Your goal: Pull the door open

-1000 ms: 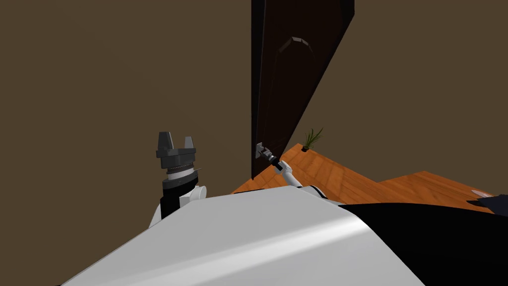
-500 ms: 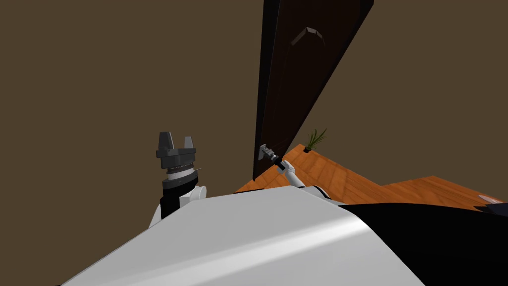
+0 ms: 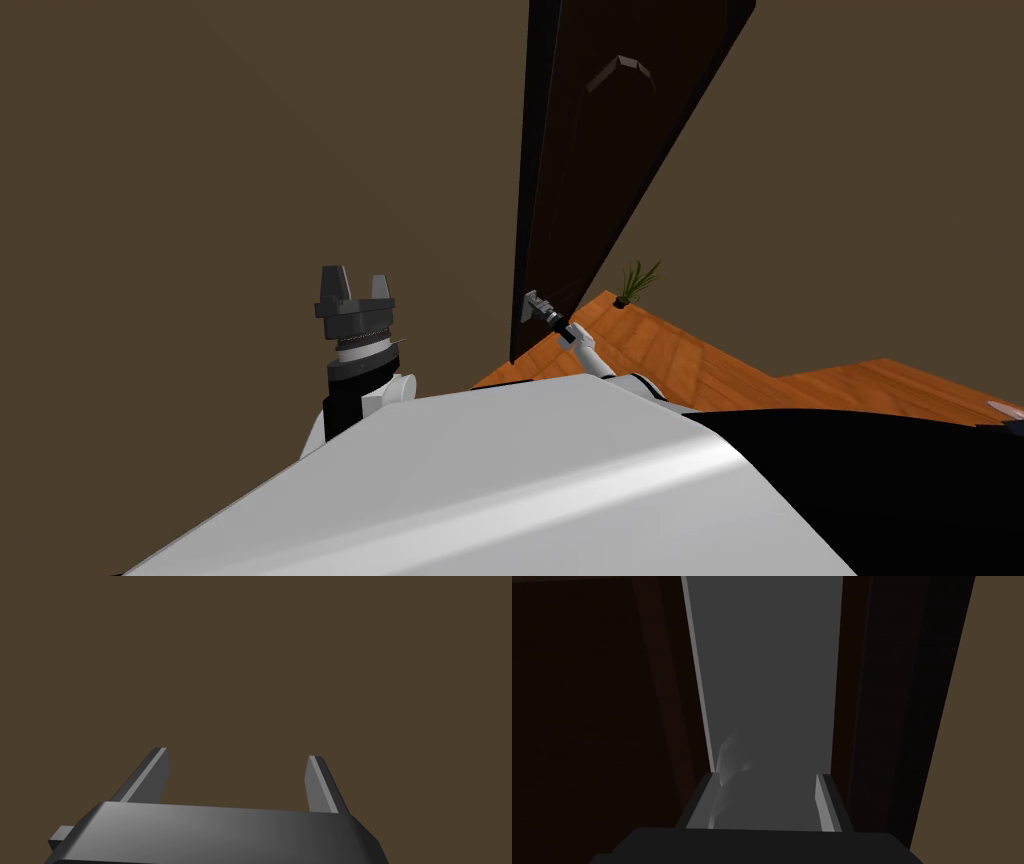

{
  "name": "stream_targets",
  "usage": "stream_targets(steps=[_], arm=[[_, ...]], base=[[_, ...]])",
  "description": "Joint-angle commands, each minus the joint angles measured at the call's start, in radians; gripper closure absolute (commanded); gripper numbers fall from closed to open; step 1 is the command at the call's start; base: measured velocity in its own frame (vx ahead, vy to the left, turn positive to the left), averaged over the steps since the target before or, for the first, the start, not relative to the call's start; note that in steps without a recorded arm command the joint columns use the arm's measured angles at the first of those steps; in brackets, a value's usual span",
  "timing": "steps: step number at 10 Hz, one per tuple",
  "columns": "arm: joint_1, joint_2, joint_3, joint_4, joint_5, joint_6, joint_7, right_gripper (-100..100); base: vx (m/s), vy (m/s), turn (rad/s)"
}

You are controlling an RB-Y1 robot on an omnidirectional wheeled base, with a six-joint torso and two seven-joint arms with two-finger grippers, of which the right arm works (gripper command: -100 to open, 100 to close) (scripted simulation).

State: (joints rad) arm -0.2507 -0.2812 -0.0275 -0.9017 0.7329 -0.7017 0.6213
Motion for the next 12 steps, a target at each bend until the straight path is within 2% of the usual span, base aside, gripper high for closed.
stream_targets(steps=[1, 5, 12], arm=[[-0.001, 0.002, 0.003, -0.001, -0.020, 0.004, -0.029, 100], [-0.002, 0.001, 0.007, 0.001, -0.073, 0.011, -0.094, 100], [-0.006, 0.000, 0.018, 0.005, -0.221, 0.033, -0.265, 100]], base=[[-0.065, -0.089, 0.149], [-0.068, -0.075, 0.111], [-0.075, -0.080, 0.149]])
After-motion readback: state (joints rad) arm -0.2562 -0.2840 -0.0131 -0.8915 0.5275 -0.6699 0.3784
